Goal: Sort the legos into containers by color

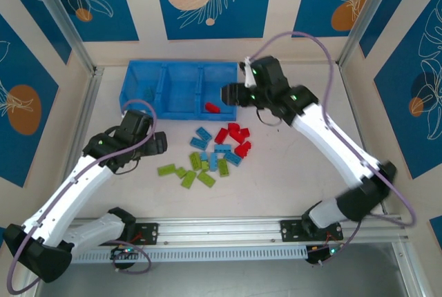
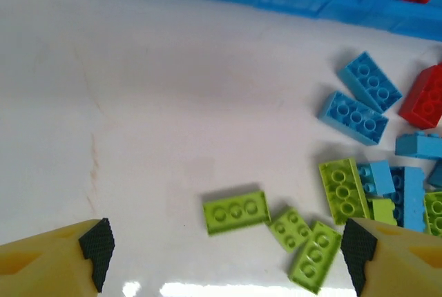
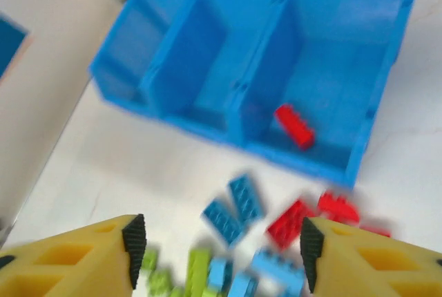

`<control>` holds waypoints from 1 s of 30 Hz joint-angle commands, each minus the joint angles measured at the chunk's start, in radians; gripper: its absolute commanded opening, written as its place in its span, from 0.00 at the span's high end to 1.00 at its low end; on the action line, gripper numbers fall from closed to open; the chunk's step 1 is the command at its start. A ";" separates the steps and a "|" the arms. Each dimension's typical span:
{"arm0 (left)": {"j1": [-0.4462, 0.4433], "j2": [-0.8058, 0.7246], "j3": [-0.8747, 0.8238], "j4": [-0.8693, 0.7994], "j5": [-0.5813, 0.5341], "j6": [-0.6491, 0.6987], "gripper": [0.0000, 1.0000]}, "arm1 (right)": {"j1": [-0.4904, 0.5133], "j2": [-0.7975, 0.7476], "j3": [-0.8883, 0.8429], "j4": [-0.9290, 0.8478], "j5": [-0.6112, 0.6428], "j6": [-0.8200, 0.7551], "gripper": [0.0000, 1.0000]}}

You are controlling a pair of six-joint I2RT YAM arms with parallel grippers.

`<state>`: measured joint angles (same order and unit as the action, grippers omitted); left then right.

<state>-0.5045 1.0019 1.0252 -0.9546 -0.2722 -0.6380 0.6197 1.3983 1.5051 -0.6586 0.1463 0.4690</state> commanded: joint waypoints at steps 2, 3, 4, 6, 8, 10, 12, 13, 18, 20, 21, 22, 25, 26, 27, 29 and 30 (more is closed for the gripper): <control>-0.010 0.029 -0.154 0.044 0.157 -0.278 0.10 | 0.053 -0.143 -0.194 -0.078 -0.109 0.043 0.28; -0.013 0.062 -0.177 0.068 0.175 -0.278 0.08 | 0.067 -0.167 -0.220 -0.091 -0.108 0.041 0.25; -0.016 0.090 -0.188 0.083 0.186 -0.264 0.05 | 0.077 -0.179 -0.233 -0.103 -0.105 0.036 0.23; -0.021 0.178 -0.192 0.101 0.179 -0.223 0.00 | 0.096 -0.188 -0.242 -0.143 -0.090 0.030 0.19; -0.024 0.248 -0.195 0.124 0.174 -0.200 0.00 | 0.099 -0.187 -0.253 -0.160 -0.079 0.031 0.17; -0.025 0.298 -0.206 0.173 0.180 -0.184 0.00 | 0.101 -0.185 -0.262 -0.165 -0.078 0.034 0.16; -0.026 0.343 -0.218 0.218 0.182 -0.170 0.00 | 0.104 -0.183 -0.274 -0.160 -0.081 0.035 0.15; -0.026 0.359 -0.218 0.225 0.170 -0.170 0.00 | 0.104 -0.183 -0.276 -0.159 -0.082 0.036 0.15; -0.026 0.448 -0.212 0.238 0.157 -0.162 0.00 | 0.106 -0.179 -0.282 -0.141 -0.079 0.048 0.13; -0.026 0.475 -0.219 0.243 0.155 -0.167 0.00 | 0.105 -0.174 -0.277 -0.142 -0.076 0.052 0.13; -0.026 0.487 -0.224 0.247 0.149 -0.169 0.00 | 0.107 -0.172 -0.275 -0.142 -0.077 0.054 0.13; -0.026 0.499 -0.228 0.253 0.147 -0.170 0.00 | 0.109 -0.170 -0.271 -0.143 -0.076 0.056 0.13; -0.025 0.531 -0.241 0.267 0.151 -0.175 0.06 | 0.115 -0.168 -0.266 -0.148 -0.080 0.064 0.13; -0.025 0.536 -0.246 0.275 0.155 -0.177 0.11 | 0.118 -0.168 -0.263 -0.149 -0.079 0.067 0.13; -0.026 0.541 -0.250 0.280 0.159 -0.177 0.16 | 0.120 -0.168 -0.261 -0.152 -0.078 0.067 0.13; -0.026 0.544 -0.255 0.287 0.174 -0.176 0.22 | 0.125 -0.168 -0.258 -0.159 -0.071 0.074 0.13; -0.026 0.546 -0.255 0.290 0.182 -0.174 0.25 | 0.128 -0.168 -0.254 -0.162 -0.068 0.076 0.13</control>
<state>-0.5224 1.5280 0.7971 -0.6544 -0.1040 -0.8127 0.7361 1.2270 1.2285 -0.8013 0.0784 0.5243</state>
